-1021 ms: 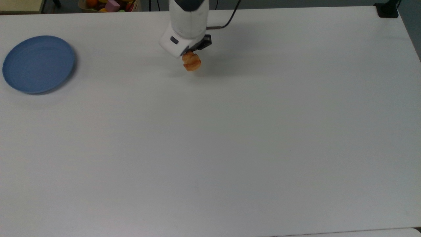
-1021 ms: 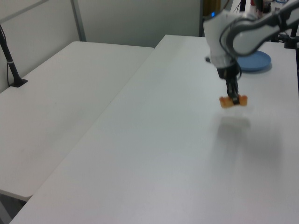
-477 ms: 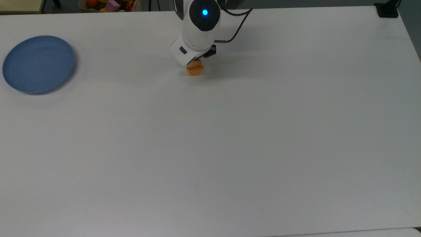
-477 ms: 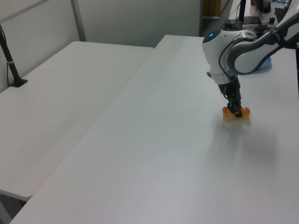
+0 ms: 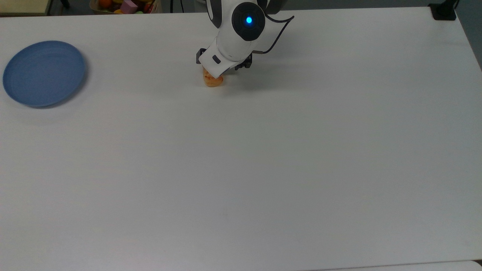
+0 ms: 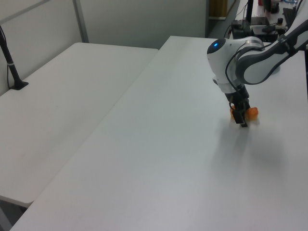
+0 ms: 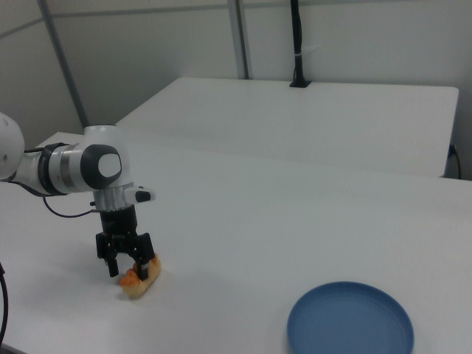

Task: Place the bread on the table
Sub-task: 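Lower the bread roll onto the bare table surface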

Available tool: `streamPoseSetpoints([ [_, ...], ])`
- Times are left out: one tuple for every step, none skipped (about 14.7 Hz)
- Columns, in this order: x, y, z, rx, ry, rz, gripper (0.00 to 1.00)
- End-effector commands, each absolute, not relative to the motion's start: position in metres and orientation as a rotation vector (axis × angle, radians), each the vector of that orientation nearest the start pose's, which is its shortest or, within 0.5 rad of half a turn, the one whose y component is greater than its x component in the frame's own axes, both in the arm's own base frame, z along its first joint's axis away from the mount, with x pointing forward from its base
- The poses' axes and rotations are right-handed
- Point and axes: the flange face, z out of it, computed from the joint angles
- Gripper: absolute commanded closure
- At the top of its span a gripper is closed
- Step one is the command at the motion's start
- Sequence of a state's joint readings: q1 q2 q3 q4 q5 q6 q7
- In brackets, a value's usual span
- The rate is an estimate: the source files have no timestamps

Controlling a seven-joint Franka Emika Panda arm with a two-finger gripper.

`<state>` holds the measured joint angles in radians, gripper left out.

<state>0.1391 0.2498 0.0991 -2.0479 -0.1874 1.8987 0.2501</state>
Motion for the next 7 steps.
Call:
streamPoseSetpoints([
  [0.521,0.1229,0.2951,-3.342,-0.154,0.57,0.0],
  [0.521,0.1229,0.2951,-3.34,-0.161,0.571,0.0],
  [0.5211,0.1228,0.2959,-3.341,-0.168,0.569,0.0],
  [0.5219,0.1222,0.2973,-3.341,-0.17,0.565,0.0],
  [0.5226,0.1214,0.3,-3.341,-0.166,0.562,0.0],
  [0.5227,0.1213,0.3016,-3.343,-0.169,0.557,0.0],
  [0.5227,0.1213,0.3016,-3.342,-0.171,0.557,0.0],
])
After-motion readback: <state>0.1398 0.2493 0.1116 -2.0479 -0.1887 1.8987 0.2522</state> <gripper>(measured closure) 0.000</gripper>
